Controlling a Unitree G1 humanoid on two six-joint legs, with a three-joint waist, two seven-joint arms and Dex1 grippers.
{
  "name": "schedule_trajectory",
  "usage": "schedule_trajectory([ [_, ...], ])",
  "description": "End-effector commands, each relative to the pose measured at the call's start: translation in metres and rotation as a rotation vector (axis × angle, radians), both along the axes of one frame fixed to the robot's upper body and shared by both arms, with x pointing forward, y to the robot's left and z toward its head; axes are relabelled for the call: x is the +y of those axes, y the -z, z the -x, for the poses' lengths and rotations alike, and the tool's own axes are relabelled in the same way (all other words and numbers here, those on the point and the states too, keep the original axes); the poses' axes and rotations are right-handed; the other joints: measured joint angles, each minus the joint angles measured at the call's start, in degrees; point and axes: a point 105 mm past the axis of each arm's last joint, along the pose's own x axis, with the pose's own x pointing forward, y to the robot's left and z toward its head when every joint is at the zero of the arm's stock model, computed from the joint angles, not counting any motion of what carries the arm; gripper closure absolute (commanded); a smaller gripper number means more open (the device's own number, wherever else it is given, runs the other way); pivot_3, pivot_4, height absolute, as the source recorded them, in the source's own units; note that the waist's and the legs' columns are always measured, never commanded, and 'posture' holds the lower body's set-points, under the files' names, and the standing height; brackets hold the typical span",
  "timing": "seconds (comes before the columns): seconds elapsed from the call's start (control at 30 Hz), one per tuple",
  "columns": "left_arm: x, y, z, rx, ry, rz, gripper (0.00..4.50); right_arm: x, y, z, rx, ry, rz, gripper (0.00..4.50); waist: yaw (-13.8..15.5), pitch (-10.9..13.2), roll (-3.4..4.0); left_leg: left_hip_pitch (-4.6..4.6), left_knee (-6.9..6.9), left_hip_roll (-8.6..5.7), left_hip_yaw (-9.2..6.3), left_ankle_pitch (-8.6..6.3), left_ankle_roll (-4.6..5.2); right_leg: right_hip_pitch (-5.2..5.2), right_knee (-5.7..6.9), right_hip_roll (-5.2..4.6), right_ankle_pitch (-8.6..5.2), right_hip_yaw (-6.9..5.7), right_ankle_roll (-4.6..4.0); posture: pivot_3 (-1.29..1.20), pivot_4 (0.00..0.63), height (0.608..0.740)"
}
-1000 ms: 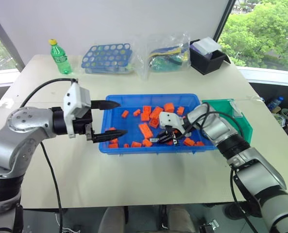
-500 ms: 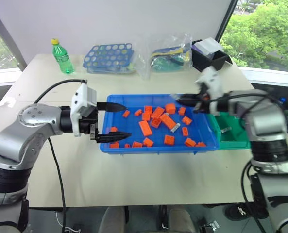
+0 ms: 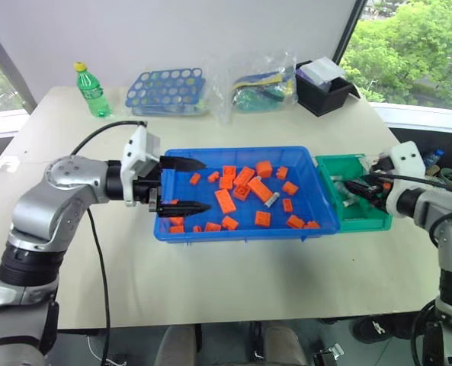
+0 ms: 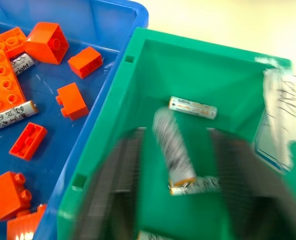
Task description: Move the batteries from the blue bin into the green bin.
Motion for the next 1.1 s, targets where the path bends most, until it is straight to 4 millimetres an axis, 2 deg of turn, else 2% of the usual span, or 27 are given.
schedule_trajectory([
  [0.03,-0.001,-0.010,0.000,-0.047,0.008,0.009,0.00,0.010,-0.030,-0.015,-0.125,-0.020,0.025,1.55,-0.01,0.01,0.01,-0.01,0.00,0.00,0.00,0.00,0.00,0.00,-0.01,0.00,0.00,0.00,0.00,0.00,0.150,0.723],
  [0.13,0.000,-0.009,0.002,-0.050,-0.002,0.010,0.00,0.045,-0.045,-0.025,-0.177,-0.110,-0.038,1.55,-0.23,0.00,0.01,0.00,0.00,0.01,-0.01,0.00,0.00,-0.01,-0.01,0.01,0.00,0.00,0.00,0.00,0.150,0.723],
  [0.23,0.002,-0.008,0.004,-0.051,-0.017,0.013,0.00,0.076,-0.042,-0.031,-0.168,-0.182,-0.055,1.55,-0.14,-0.02,-0.03,0.02,-0.02,0.02,-0.06,0.00,0.01,-0.02,0.02,0.03,0.01,-0.01,-0.01,0.00,0.150,0.723],
  [0.3,0.003,-0.007,0.006,-0.051,-0.028,0.015,0.00,0.089,-0.036,-0.034,-0.151,-0.201,-0.087,1.55,0.06,-0.02,-0.03,0.01,-0.04,0.01,-0.07,0.00,0.01,-0.05,0.02,0.03,0.01,-0.01,-0.01,0.00,0.150,0.723],
  [0.4,0.005,-0.006,0.008,-0.054,-0.048,0.015,0.00,0.106,-0.017,-0.038,-0.100,-0.216,-0.096,0.61,0.15,-0.01,-0.02,-0.03,0.00,-0.03,-0.11,0.00,0.01,-0.14,-0.02,0.01,0.02,-0.01,-0.03,0.00,0.150,0.723],
  [0.43,0.005,-0.006,0.009,-0.055,-0.053,0.016,0.00,0.109,-0.010,-0.038,-0.077,-0.224,-0.088,0.11,0.13,-0.01,-0.02,-0.04,0.03,-0.03,-0.11,0.00,0.01,-0.14,-0.03,0.01,0.03,0.00,-0.05,0.00,0.150,0.723],
  [0.47,0.006,-0.007,0.010,-0.055,-0.060,0.018,0.00,0.112,-0.002,-0.037,-0.045,-0.237,-0.085,0.05,0.16,0.00,0.00,-0.04,0.04,-0.03,-0.11,0.00,0.01,-0.13,-0.05,0.01,0.11,0.00,-0.18,0.00,0.150,0.723],
  [0.8,0.010,-0.008,0.011,-0.063,-0.093,0.020,0.00,0.130,0.046,-0.024,0.118,-0.316,-0.098,0.05,-0.05,-0.01,-0.02,-0.02,0.02,-0.02,-0.09,0.00,0.01,-0.11,0.01,0.03,0.10,-0.01,-0.15,0.00,0.150,0.723],
  [1.1,0.010,-0.010,0.009,-0.071,-0.099,0.019,0.00,0.133,0.062,-0.018,0.162,-0.335,-0.095,0.05,0.05,-0.01,-0.02,-0.02,0.03,-0.02,-0.10,0.00,0.01,-0.15,0.00,0.03,0.02,-0.01,-0.03,0.00,0.150,0.723],
])
